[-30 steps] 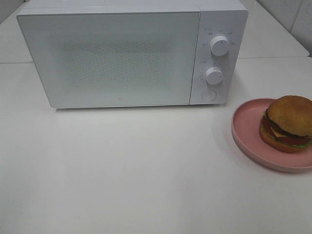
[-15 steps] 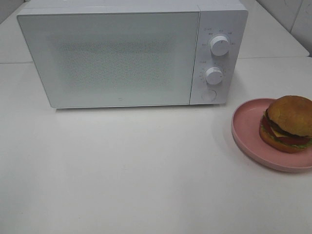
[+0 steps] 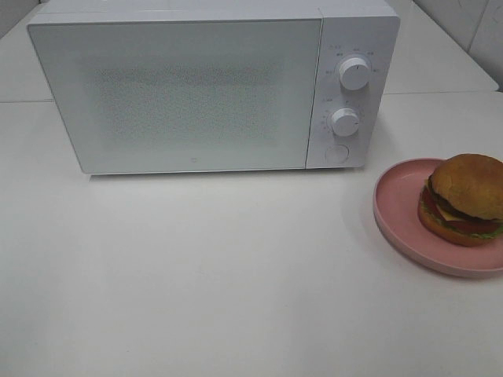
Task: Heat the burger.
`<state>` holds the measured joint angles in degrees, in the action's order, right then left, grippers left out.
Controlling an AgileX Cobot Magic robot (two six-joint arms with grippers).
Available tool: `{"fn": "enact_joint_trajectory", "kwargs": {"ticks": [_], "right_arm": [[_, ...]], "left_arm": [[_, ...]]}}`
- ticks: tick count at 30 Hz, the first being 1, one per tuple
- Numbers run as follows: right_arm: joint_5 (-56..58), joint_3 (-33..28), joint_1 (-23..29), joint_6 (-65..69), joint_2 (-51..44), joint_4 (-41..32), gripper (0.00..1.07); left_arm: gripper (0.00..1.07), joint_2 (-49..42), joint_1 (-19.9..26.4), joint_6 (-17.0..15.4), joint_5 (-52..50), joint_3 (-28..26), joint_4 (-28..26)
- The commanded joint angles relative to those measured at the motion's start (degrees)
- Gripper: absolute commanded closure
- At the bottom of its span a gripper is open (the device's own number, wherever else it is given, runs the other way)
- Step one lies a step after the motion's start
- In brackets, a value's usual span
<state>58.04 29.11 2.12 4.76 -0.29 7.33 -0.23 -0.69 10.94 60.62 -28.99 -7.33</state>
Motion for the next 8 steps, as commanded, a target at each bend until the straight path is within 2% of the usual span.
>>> {"fn": "enact_joint_trajectory", "kwargs": {"ticks": [1,8], "right_arm": [[-0.57,-0.23,-0.17,-0.34,-1.49,0.06,0.39],[-0.57,-0.23,-0.17,-0.34,-1.49,0.06,0.39]], "left_arm": [[1.06,-1.6,0.0,0.06,-0.74,0.06,-0.29],[1.06,-1.6,0.0,0.06,-0.74,0.06,-0.29]]}}
